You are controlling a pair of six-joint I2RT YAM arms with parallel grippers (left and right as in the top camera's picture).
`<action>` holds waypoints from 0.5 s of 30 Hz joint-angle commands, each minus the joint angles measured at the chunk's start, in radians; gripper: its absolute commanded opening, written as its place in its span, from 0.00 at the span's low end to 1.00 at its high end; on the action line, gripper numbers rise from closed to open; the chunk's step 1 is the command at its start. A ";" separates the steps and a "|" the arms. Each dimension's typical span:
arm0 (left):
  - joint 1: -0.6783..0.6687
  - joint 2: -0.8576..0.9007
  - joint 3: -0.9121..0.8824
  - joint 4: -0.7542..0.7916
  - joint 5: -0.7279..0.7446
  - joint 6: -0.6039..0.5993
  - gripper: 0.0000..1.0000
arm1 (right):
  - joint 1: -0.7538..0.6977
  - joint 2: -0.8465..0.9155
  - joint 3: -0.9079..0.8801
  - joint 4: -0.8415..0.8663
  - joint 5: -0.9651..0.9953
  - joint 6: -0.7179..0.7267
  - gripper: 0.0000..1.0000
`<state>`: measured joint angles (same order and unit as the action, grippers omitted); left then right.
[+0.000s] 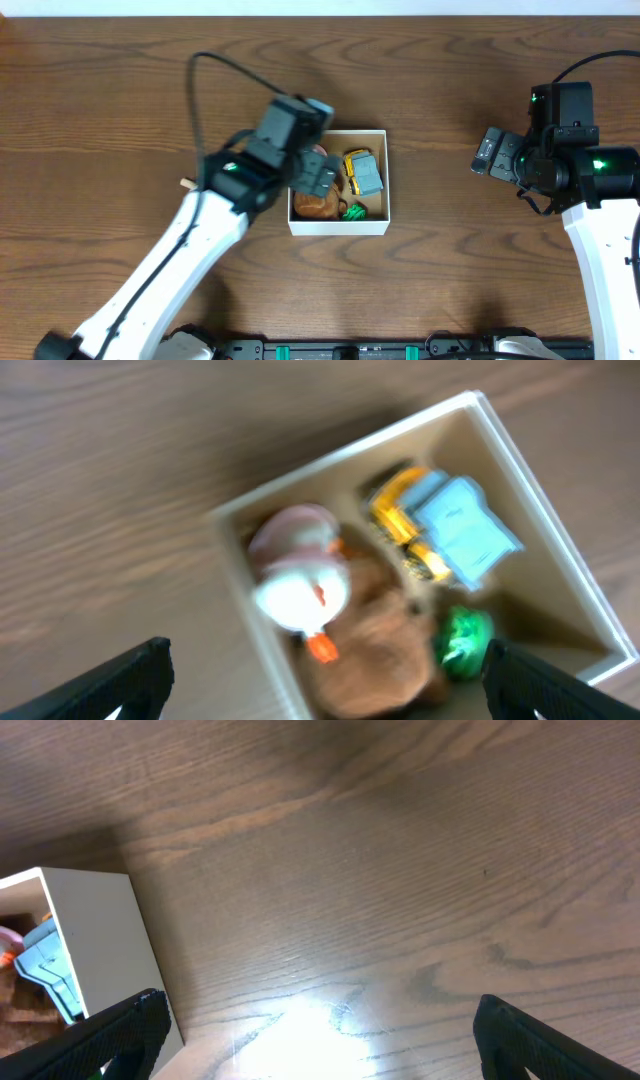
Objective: Pack container
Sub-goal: 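Move the left gripper back toward the white wind-up toy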
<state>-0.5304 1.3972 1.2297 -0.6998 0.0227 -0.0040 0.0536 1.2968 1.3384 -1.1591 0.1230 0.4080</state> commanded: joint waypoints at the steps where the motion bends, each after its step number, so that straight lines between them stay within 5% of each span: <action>1: 0.104 -0.077 0.016 -0.072 -0.114 -0.081 0.98 | -0.008 -0.001 -0.008 -0.002 0.001 -0.031 0.99; 9: 0.521 -0.130 0.015 -0.226 -0.117 -0.306 0.98 | -0.008 -0.001 -0.008 0.000 0.001 -0.043 0.99; 15: 0.678 -0.072 -0.027 -0.219 -0.060 -0.390 0.98 | -0.008 -0.001 -0.008 0.010 0.001 -0.044 0.99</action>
<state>0.1143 1.2911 1.2289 -0.9195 -0.0738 -0.3168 0.0536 1.2968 1.3373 -1.1542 0.1230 0.3805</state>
